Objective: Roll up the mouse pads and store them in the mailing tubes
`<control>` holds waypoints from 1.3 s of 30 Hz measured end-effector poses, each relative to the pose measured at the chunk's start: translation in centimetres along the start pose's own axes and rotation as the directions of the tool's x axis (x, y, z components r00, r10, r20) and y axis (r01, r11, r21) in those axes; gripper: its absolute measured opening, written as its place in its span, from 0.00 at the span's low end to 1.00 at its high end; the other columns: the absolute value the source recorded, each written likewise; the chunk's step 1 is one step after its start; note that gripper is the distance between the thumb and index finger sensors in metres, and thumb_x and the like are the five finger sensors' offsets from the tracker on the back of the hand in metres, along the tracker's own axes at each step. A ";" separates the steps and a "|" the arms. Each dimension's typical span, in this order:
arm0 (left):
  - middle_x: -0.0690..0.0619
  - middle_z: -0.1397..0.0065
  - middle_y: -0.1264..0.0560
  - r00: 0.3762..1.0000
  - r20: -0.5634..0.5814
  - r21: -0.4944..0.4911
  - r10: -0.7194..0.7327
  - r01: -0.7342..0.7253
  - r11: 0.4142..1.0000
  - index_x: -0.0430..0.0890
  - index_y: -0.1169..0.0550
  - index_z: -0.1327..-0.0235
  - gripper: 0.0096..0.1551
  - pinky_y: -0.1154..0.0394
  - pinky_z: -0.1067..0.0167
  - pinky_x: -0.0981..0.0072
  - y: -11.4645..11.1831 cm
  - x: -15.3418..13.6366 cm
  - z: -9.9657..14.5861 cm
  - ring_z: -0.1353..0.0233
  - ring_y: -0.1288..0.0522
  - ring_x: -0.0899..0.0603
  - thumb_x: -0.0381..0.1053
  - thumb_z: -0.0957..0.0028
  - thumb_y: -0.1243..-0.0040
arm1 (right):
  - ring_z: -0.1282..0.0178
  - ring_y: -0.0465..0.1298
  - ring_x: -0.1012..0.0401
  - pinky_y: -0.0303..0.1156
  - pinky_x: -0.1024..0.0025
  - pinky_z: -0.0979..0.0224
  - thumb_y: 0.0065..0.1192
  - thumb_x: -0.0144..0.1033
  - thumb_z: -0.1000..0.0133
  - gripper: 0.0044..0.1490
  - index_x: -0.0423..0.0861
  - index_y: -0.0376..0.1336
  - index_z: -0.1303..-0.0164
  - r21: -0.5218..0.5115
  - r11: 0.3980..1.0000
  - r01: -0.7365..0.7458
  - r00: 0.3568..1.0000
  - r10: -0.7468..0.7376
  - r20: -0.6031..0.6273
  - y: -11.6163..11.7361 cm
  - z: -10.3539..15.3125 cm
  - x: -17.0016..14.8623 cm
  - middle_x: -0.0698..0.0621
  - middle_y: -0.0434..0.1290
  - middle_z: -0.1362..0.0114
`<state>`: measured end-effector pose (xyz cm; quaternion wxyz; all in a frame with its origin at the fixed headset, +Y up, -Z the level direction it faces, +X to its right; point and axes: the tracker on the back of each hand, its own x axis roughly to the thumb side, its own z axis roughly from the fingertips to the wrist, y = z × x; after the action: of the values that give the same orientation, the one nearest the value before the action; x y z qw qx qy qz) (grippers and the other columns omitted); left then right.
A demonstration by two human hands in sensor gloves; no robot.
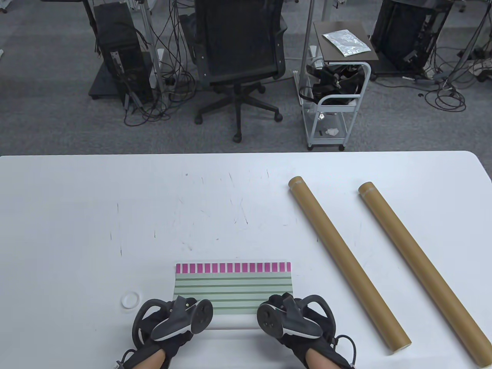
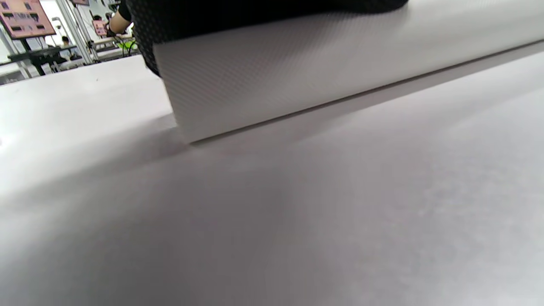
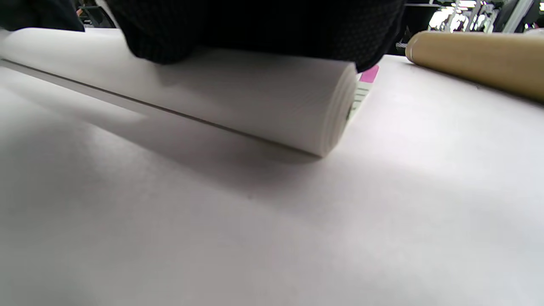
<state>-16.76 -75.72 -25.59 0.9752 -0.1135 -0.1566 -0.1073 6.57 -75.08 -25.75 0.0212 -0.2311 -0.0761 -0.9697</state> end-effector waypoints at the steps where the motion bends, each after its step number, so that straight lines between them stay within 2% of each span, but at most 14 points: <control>1: 0.62 0.33 0.24 0.999 0.007 0.030 -0.042 0.042 0.999 0.63 0.27 0.40 0.26 0.23 0.33 0.61 0.0 0.2 0.1 0.32 0.23 0.50 0.55 0.54 0.54 | 0.36 0.71 0.54 0.69 0.55 0.28 0.58 0.40 0.48 0.29 0.56 0.61 0.34 -0.004 1.000 0.020 1.000 -0.020 -0.009 0.2 0.0 -0.2 0.54 0.68 0.31; 3: 0.66 0.34 0.24 0.988 0.001 0.152 -0.156 0.154 0.976 0.67 0.27 0.42 0.25 0.22 0.33 0.66 0.2 0.5 0.5 0.33 0.22 0.53 0.57 0.55 0.53 | 0.35 0.71 0.54 0.68 0.53 0.27 0.55 0.40 0.47 0.29 0.57 0.60 0.33 -0.019 0.996 0.087 0.995 -0.088 -0.040 0.6 -0.1 -0.9 0.54 0.67 0.29; 5: 0.67 0.36 0.23 0.981 0.012 0.196 -0.194 0.188 0.962 0.68 0.26 0.44 0.24 0.21 0.35 0.68 0.4 0.8 0.7 0.35 0.20 0.55 0.57 0.55 0.51 | 0.34 0.70 0.54 0.67 0.52 0.27 0.53 0.40 0.46 0.29 0.57 0.60 0.32 -0.002 0.989 0.146 0.987 -0.146 -0.060 0.8 -0.3 -1.4 0.54 0.67 0.28; 7: 0.65 0.38 0.21 0.987 0.011 0.177 -0.160 0.155 0.972 0.66 0.26 0.43 0.24 0.20 0.37 0.68 0.3 0.9 0.7 0.37 0.19 0.54 0.57 0.55 0.50 | 0.33 0.70 0.53 0.66 0.51 0.26 0.53 0.39 0.46 0.29 0.56 0.60 0.31 0.000 0.986 0.169 0.983 -0.169 -0.073 0.9 -0.4 -1.6 0.54 0.67 0.28; 13: 0.64 0.36 0.23 1.000 -0.023 0.100 0.003 -0.001 0.995 0.66 0.27 0.42 0.24 0.21 0.36 0.66 0.0 -0.2 0.0 0.35 0.21 0.53 0.56 0.54 0.52 | 0.33 0.70 0.53 0.67 0.52 0.26 0.49 0.40 0.45 0.29 0.56 0.59 0.30 -0.007 0.992 0.129 0.988 -0.129 -0.084 1.1 -0.5 -1.5 0.54 0.67 0.27; 19: 0.65 0.37 0.22 0.999 -0.035 0.080 0.024 -0.021 0.997 0.66 0.26 0.42 0.25 0.21 0.36 0.67 0.0 -0.4 -0.2 0.35 0.20 0.53 0.57 0.54 0.52 | 0.33 0.70 0.54 0.66 0.53 0.26 0.47 0.42 0.45 0.30 0.56 0.58 0.29 0.007 0.992 0.122 0.988 -0.121 -0.093 1.2 -0.5 -1.7 0.54 0.67 0.27; 23: 0.64 0.37 0.22 0.999 -0.001 0.040 0.036 -0.036 0.999 0.64 0.25 0.43 0.25 0.21 0.38 0.66 0.2 -0.2 0.2 0.36 0.19 0.52 0.57 0.55 0.51 | 0.36 0.72 0.53 0.68 0.54 0.28 0.49 0.43 0.46 0.30 0.55 0.61 0.31 0.048 0.988 0.145 0.987 -0.142 -0.074 1.0 -0.5 -1.6 0.53 0.70 0.30; 26: 0.62 0.36 0.21 0.999 0.028 0.076 -0.018 0.016 0.997 0.63 0.25 0.41 0.26 0.20 0.39 0.65 0.3 0.1 0.7 0.36 0.19 0.51 0.57 0.55 0.49 | 0.35 0.72 0.53 0.68 0.53 0.28 0.51 0.43 0.46 0.30 0.55 0.60 0.31 0.032 0.987 0.155 0.985 -0.152 -0.077 1.1 -0.2 -1.6 0.53 0.69 0.29; 28: 0.59 0.34 0.22 0.997 0.066 0.088 -0.036 0.030 0.996 0.61 0.25 0.38 0.30 0.20 0.37 0.63 0.5 0.4 1.1 0.34 0.20 0.49 0.61 0.58 0.45 | 0.35 0.71 0.53 0.67 0.53 0.27 0.50 0.43 0.45 0.30 0.55 0.60 0.31 0.037 0.988 0.150 0.986 -0.147 -0.079 1.1 -0.2 -1.6 0.53 0.68 0.29; 31: 0.63 0.34 0.23 0.996 0.086 0.177 -0.008 -0.008 0.984 0.65 0.27 0.40 0.28 0.21 0.36 0.65 1.1 1.2 1.7 0.33 0.21 0.51 0.61 0.57 0.46 | 0.35 0.71 0.53 0.67 0.52 0.27 0.49 0.43 0.45 0.30 0.55 0.59 0.30 0.038 0.988 0.149 0.986 -0.146 -0.083 1.2 -0.2 -1.5 0.53 0.68 0.28; 36: 0.63 0.34 0.22 0.988 0.122 0.221 -0.093 0.065 0.973 0.67 0.26 0.41 0.27 0.20 0.38 0.67 1.2 2.1 2.5 0.33 0.20 0.52 0.62 0.57 0.47 | 0.34 0.70 0.53 0.66 0.52 0.26 0.48 0.42 0.45 0.30 0.55 0.58 0.30 0.020 0.990 0.138 0.987 -0.136 -0.089 1.4 0.1 -1.3 0.53 0.67 0.28; 39: 0.61 0.31 0.23 0.992 0.125 0.140 -0.009 -0.009 0.990 0.65 0.26 0.38 0.30 0.19 0.41 0.67 1.1 1.8 2.3 0.31 0.21 0.49 0.63 0.58 0.47 | 0.34 0.70 0.53 0.66 0.52 0.26 0.47 0.42 0.45 0.30 0.55 0.58 0.30 0.013 0.991 0.131 0.987 -0.129 -0.091 1.4 0.0 -1.3 0.52 0.67 0.28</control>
<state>-15.49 -74.39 -23.14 0.9691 -0.0513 -0.2245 -0.0888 7.82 -76.44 -26.17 -0.0365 -0.1816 -0.0993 -0.9777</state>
